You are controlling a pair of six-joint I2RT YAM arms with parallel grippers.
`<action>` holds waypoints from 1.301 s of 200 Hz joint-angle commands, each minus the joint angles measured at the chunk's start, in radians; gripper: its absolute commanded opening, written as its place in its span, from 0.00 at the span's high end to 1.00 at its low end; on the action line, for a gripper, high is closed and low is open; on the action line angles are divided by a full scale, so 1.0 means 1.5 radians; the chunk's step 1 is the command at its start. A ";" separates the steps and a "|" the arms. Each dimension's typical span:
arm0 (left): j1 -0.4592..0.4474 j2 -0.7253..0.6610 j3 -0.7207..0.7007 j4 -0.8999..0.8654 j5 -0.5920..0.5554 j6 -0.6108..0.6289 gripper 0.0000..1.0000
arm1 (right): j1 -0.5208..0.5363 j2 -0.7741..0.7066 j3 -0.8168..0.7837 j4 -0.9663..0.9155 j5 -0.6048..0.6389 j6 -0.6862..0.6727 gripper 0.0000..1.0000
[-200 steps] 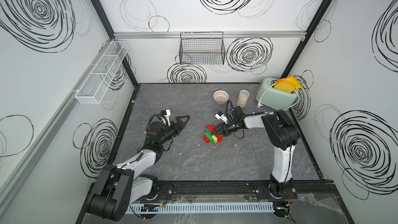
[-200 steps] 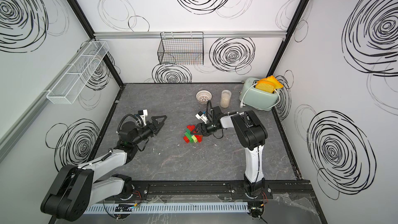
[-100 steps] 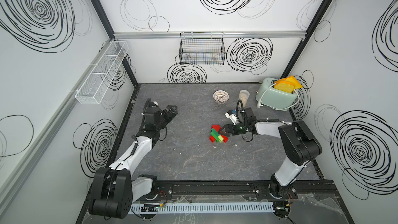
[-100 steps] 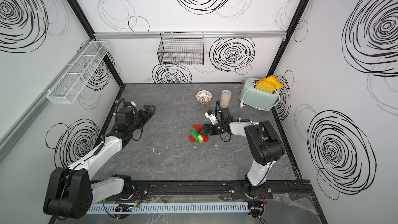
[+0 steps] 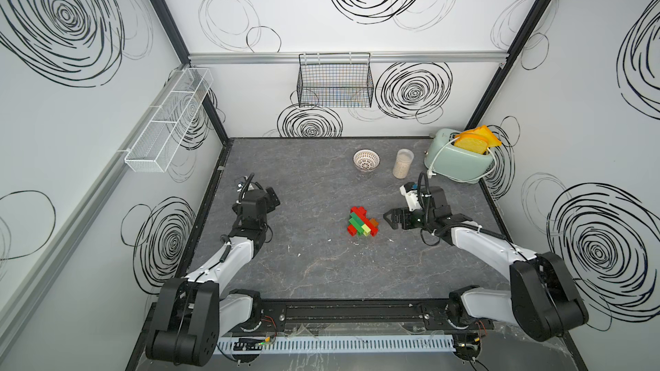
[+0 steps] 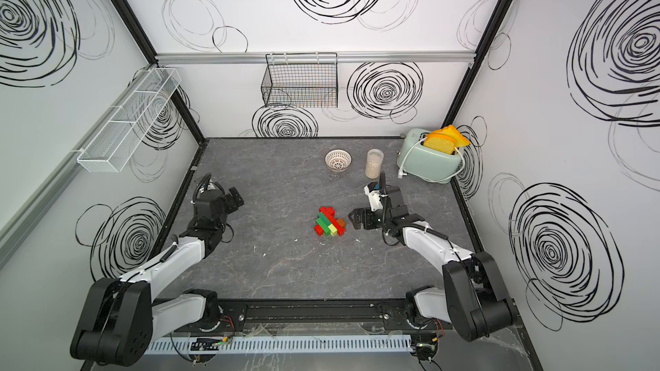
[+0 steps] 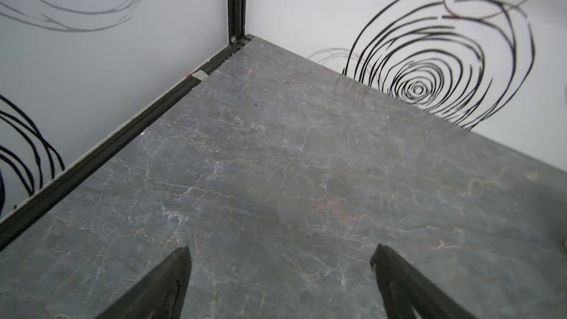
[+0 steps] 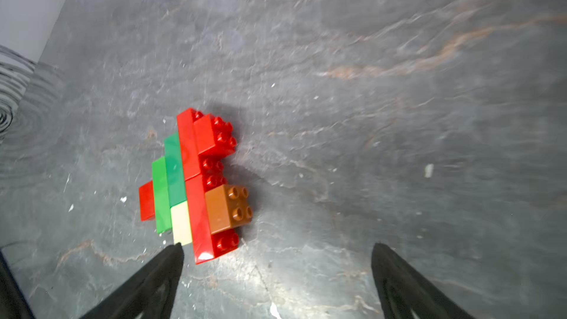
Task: Assemble a heart with lego
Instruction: Reset both arms
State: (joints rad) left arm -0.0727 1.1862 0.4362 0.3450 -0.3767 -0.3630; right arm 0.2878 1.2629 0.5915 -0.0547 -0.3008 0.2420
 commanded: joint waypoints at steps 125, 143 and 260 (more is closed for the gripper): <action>0.045 0.139 -0.081 0.447 0.119 0.170 0.03 | -0.221 0.137 -0.097 0.465 0.376 0.007 0.01; 0.035 0.164 -0.058 0.435 0.167 0.202 0.03 | -0.183 0.146 -0.084 0.473 0.414 -0.022 0.01; 0.002 0.184 -0.155 0.629 0.146 0.230 0.03 | -0.174 0.187 -0.282 0.953 0.276 -0.156 0.01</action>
State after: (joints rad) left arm -0.0513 1.4677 0.1783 1.1828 -0.1089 -0.0479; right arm 0.0494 1.5036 0.2741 1.0264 0.2337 0.0505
